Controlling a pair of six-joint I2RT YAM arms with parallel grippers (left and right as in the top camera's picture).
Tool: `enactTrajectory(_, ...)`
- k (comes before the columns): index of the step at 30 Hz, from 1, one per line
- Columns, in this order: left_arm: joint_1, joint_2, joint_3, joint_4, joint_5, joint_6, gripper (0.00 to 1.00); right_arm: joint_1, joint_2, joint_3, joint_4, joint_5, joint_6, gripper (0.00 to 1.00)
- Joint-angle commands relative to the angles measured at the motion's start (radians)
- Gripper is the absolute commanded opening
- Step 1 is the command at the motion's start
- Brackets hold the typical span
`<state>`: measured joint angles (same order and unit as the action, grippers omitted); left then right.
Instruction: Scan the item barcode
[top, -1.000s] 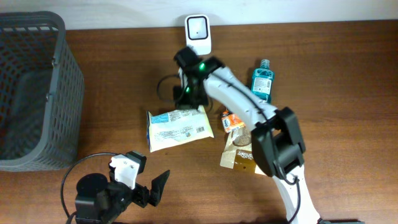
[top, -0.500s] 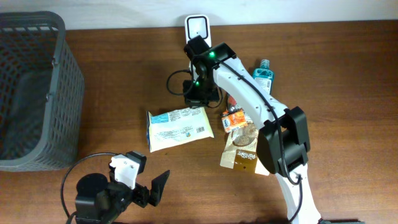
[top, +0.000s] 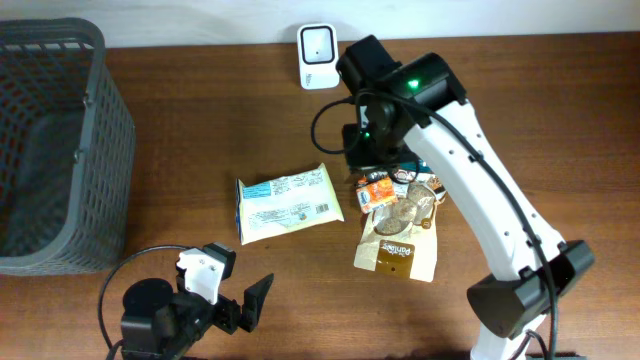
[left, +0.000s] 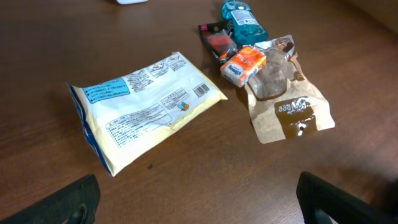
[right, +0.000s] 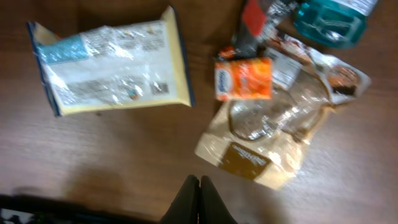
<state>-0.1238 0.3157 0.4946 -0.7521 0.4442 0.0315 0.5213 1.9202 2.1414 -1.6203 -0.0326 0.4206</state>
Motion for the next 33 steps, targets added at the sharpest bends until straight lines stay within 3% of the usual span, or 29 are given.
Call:
enactTrajectory(1,0.004,-0.006,-0.003,0.008,0.071,0.014,0.99,-0.005,-0.049,0.003,-0.018,0.060,-0.001,0.04)
enactTrajectory(5,0.004,-0.006,-0.003,0.054,0.238,-0.001,0.99,-0.005,-0.066,0.003,-0.026,0.099,-0.001,0.06)
enactTrajectory(7,0.004,-0.006,-0.002,0.169,0.351,-0.038,0.99,-0.005,-0.066,0.003,-0.026,0.119,-0.001,0.22)
enactTrajectory(11,0.004,0.020,0.058,0.336,0.349,-0.118,0.99,-0.007,-0.066,0.003,-0.025,0.154,-0.001,0.63)
enactTrajectory(14,0.004,0.095,0.166,0.294,0.196,-0.117,0.99,-0.007,-0.066,0.003,-0.022,0.183,-0.001,0.91)
enactTrajectory(17,0.004,0.245,0.313,0.131,0.016,-0.117,0.99,-0.006,-0.066,0.003,-0.006,0.202,-0.001,1.00)
enactTrajectory(23,0.004,0.723,0.681,-0.328,-0.056,-0.113,0.99,-0.006,-0.066,0.003,0.038,0.198,0.000,0.98)
enactTrajectory(26,0.004,0.867,0.767,-0.394,0.000,-0.113,0.99,-0.006,-0.064,0.003,0.055,0.199,0.000,0.99)
enactTrajectory(31,0.004,1.009,0.794,-0.367,0.054,-0.113,0.98,-0.006,-0.040,0.002,0.065,0.198,0.000,0.99)
enactTrajectory(32,0.004,1.032,0.794,-0.360,0.045,-0.113,0.84,-0.006,-0.030,0.002,0.065,0.198,-0.001,0.98)
enactTrajectory(33,0.004,1.047,0.794,-0.356,0.032,-0.114,0.60,-0.006,-0.013,0.002,0.065,0.198,-0.001,0.84)
